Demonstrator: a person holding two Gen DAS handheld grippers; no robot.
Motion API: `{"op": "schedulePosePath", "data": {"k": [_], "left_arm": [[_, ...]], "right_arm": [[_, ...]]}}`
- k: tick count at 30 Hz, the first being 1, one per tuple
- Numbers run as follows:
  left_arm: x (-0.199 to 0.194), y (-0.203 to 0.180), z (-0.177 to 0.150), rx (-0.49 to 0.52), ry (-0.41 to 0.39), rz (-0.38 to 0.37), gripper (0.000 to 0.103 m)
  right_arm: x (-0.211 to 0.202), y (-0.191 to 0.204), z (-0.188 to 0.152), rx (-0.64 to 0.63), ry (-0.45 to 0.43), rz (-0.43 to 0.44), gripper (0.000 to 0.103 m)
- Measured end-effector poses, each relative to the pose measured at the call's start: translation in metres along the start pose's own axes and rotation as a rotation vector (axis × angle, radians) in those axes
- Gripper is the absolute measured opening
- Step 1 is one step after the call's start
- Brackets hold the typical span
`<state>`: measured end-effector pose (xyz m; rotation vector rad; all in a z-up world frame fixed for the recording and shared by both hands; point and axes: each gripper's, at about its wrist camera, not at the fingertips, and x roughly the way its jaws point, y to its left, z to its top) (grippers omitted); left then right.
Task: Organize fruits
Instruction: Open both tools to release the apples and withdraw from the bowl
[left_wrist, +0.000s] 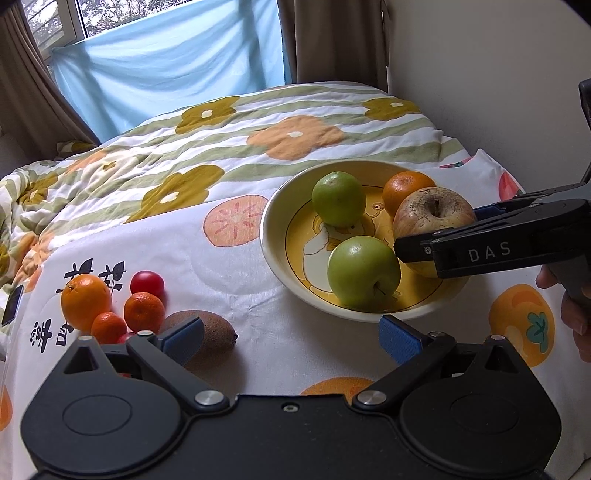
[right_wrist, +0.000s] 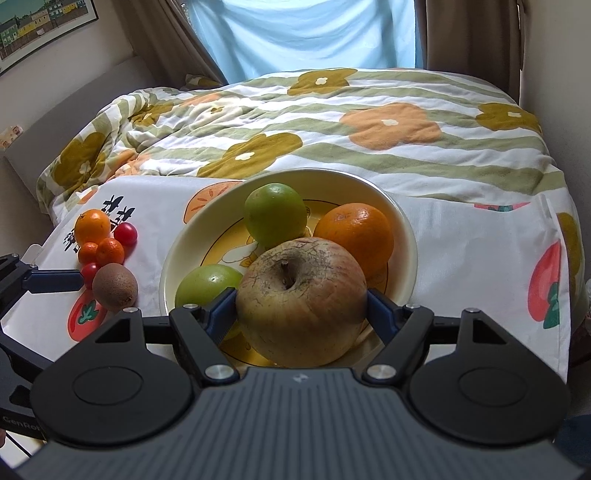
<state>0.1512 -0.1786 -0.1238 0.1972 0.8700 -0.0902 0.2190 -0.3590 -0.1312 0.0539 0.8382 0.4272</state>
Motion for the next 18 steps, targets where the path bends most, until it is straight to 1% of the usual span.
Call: {"op": "schedulePosePath", "data": {"k": [1,2,3,5,11,18], "left_arm": [[-0.001,0.0,-0.001,0.0,0.0,0.001,0.102],[-0.001,0.0,-0.001,-0.001,0.001,0.001,0.102],[-0.003,0.0,-0.002,-0.002,0.0,0.002,0.102],[-0.005,0.0,-0.003,-0.005,0.0,0.0,0.102],[-0.014,-0.001,-0.005,-0.012,-0.011,0.004,0.102],[-0.037,-0.001,-0.007,-0.03,-0.042,0.015,0.102]], "right_arm": [[-0.002,0.0,0.0,-0.004,-0.01,0.007,0.092],[-0.005,0.001,0.0,-0.01,-0.025,0.003,0.1],[-0.007,0.002,0.001,-0.017,-0.04,-0.01,0.103],[-0.012,0.003,0.002,-0.02,-0.06,-0.023,0.103],[-0.023,0.005,-0.001,-0.014,-0.065,-0.029,0.103],[-0.046,0.011,-0.003,-0.018,-0.077,-0.049,0.103]]}}
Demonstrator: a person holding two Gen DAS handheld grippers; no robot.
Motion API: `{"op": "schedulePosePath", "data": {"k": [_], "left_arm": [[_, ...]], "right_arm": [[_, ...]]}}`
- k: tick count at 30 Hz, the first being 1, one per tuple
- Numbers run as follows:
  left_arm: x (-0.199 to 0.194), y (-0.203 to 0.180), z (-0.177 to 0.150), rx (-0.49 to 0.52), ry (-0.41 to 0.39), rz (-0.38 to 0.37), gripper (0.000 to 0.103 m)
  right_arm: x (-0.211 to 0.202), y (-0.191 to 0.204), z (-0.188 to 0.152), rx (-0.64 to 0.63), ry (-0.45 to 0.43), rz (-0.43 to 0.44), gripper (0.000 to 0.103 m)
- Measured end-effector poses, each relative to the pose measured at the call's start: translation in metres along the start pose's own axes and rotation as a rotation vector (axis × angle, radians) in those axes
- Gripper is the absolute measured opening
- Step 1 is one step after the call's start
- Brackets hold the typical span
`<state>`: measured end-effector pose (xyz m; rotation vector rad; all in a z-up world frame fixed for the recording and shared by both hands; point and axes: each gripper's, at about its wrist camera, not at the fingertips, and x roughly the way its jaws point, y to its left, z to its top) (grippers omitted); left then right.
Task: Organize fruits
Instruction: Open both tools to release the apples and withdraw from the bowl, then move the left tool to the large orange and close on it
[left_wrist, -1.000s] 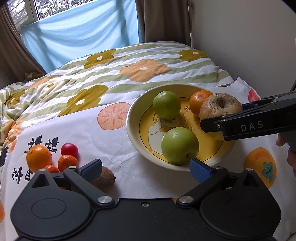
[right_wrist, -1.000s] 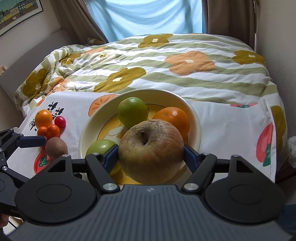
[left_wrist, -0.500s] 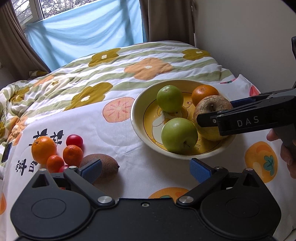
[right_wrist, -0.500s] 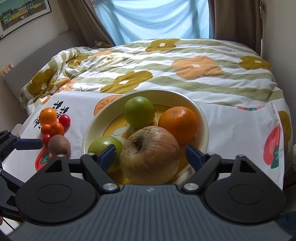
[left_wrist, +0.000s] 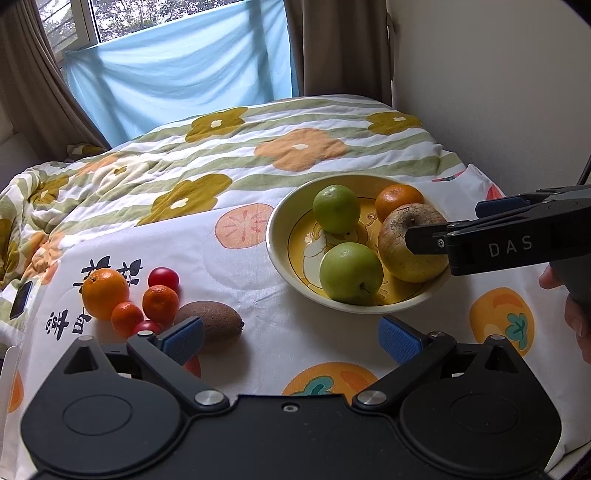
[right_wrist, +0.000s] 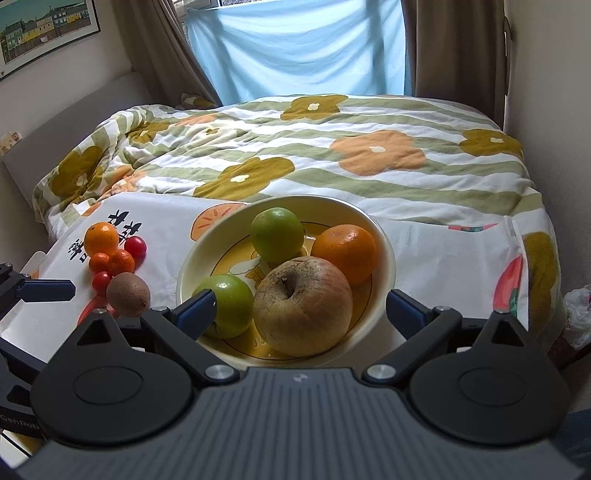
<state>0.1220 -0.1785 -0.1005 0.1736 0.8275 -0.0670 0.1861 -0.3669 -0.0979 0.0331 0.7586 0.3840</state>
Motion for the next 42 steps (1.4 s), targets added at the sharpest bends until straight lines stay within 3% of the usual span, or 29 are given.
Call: {"op": "schedulePosePath", "data": {"k": [11,21,28,42], "left_arm": [[-0.056,0.013,-0.009,-0.058,-0.07,0.07,0.102],[-0.096,0.065,-0.023,-0.115,-0.123,0.139,0.102],[-0.093,0.113,-0.03,-0.099,-0.127,0.122,0.102],[-0.055,0.211,-0.023,-0.022,-0.106,0.01,0.102]], "right_arm": [[-0.049,0.019,0.001,-0.014,-0.019,0.008,0.103],[-0.066,0.065,0.0,-0.028,-0.009,0.027,0.103],[-0.061,0.109,-0.003,0.002,-0.013,-0.003,0.103],[-0.013,0.189,-0.008,0.126,0.014,-0.112,0.103]]}}
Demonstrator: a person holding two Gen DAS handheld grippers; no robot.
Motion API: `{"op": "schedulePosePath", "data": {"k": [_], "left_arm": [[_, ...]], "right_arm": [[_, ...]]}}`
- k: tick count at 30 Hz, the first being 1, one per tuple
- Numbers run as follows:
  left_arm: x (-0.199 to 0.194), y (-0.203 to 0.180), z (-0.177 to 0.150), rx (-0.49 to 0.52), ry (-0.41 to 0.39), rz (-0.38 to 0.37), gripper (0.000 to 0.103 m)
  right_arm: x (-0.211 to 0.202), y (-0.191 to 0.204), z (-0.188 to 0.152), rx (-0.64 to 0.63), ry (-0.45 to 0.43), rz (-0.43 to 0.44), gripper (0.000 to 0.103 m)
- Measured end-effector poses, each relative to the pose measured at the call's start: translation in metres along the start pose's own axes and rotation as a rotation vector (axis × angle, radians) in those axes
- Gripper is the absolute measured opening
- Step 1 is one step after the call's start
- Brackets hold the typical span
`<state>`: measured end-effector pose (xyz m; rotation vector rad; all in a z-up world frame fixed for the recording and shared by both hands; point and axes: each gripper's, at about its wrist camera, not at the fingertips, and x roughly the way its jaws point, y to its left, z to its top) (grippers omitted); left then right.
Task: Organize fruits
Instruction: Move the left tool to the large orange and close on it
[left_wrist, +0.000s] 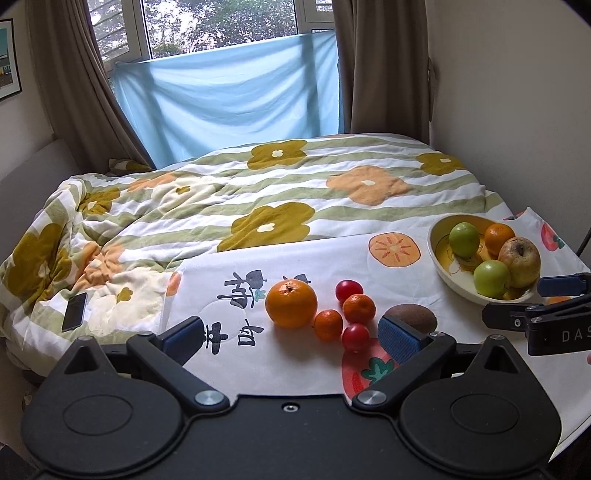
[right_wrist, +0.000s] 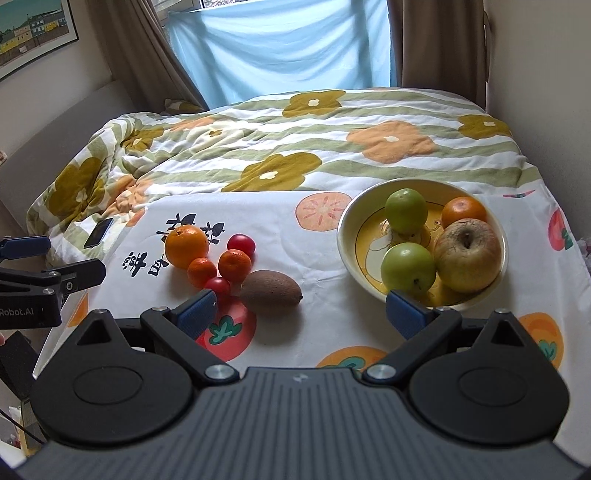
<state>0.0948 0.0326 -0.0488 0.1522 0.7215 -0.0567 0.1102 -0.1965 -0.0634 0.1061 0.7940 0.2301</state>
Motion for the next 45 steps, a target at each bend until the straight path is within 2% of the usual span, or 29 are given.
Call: {"op": "schedulePosePath", "data": {"k": [11,25,27,35,42,45], "left_arm": [[0.066,0.043,0.015,0.049,0.017,-0.143,0.101],[0.158,0.041,0.024,0.058,0.15,-0.253,0.097],[0.167,0.042,0.024,0.056,0.174,-0.258,0.09],[0.185,0.044,0.023,0.067,0.229,-0.27,0.087],[0.191,0.045,0.03,0.044,0.277,-0.34,0.068],[0.19,0.045,0.03,0.044,0.287,-0.343,0.067]], "right_arm": [[0.044,0.037,-0.006,0.101,0.017,-0.112,0.103],[0.098,0.041,-0.008,0.213,0.062,-0.184,0.103],[0.103,0.04,-0.007,0.226,0.067,-0.186,0.103],[0.116,0.038,-0.004,0.248,0.086,-0.189,0.103],[0.122,0.039,0.001,0.242,0.095,-0.185,0.103],[0.124,0.042,0.001,0.237,0.097,-0.182,0.103]]}}
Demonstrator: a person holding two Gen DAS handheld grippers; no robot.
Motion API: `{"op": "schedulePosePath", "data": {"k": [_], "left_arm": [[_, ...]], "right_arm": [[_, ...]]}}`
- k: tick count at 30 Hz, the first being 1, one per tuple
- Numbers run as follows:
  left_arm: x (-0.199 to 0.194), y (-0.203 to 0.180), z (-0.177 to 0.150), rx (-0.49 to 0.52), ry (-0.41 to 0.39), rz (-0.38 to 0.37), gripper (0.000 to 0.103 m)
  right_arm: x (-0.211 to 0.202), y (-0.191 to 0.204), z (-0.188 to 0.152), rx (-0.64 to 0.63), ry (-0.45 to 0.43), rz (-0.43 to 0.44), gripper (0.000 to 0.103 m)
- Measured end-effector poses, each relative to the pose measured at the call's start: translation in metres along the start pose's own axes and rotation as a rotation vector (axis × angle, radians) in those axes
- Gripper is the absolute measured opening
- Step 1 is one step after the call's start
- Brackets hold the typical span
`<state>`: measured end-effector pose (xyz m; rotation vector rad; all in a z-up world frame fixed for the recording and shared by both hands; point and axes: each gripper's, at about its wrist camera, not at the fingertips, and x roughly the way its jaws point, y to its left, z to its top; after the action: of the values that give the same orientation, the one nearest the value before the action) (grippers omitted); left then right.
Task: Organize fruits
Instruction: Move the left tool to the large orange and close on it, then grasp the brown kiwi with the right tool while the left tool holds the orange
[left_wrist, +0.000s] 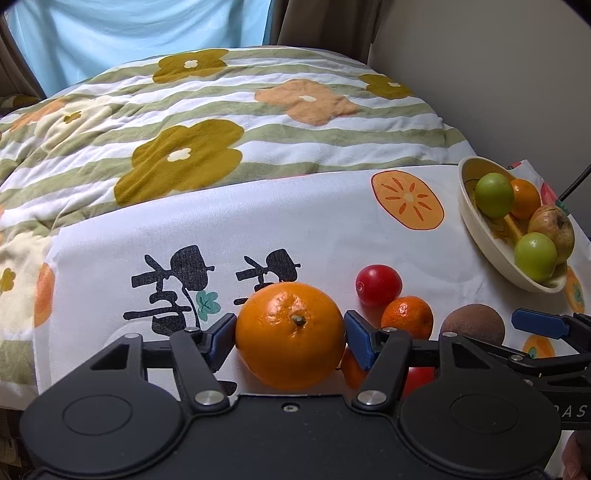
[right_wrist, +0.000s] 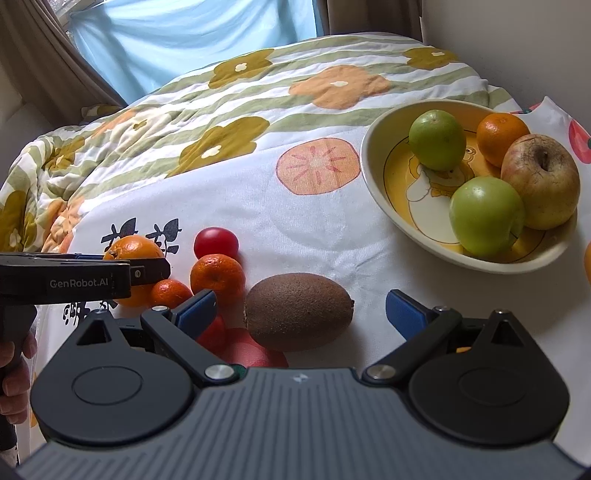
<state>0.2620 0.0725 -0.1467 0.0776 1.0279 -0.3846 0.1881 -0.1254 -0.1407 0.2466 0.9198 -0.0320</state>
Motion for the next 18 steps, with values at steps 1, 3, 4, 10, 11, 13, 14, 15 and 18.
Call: {"op": "schedulePosePath", "data": {"k": [1,3,4,10,11,13,14,15,18], "left_arm": [[0.0,0.0,0.0,0.0,0.001,0.001,0.067],[-0.002,0.001,-0.001,0.003,0.002,0.009,0.067],[-0.002,0.001,-0.001,0.007,0.002,0.015,0.066],[-0.009,0.008,-0.009,0.017,-0.001,0.031,0.066],[-0.01,0.009,-0.01,0.016,-0.003,0.033,0.066],[-0.013,0.011,-0.012,0.01,-0.009,0.039,0.066],[-0.015,0.012,-0.013,0.007,-0.012,0.041,0.066],[-0.016,0.013,-0.014,0.003,-0.014,0.044,0.066],[-0.02,0.014,-0.016,-0.008,-0.022,0.053,0.066]], "right_arm": [[0.0,0.001,0.0,-0.001,0.002,0.0,0.103],[0.0,0.002,-0.001,-0.005,0.005,-0.001,0.103],[0.001,0.003,-0.001,-0.006,0.008,-0.002,0.103],[0.004,0.004,-0.003,-0.004,0.013,-0.008,0.103],[0.005,0.004,-0.003,-0.005,0.015,-0.01,0.103],[0.006,0.004,-0.003,-0.005,0.016,-0.013,0.103],[0.007,0.004,-0.004,-0.005,0.017,-0.013,0.103],[0.007,0.004,-0.004,-0.005,0.017,-0.015,0.103],[0.009,0.003,-0.006,-0.005,0.015,-0.02,0.103]]}}
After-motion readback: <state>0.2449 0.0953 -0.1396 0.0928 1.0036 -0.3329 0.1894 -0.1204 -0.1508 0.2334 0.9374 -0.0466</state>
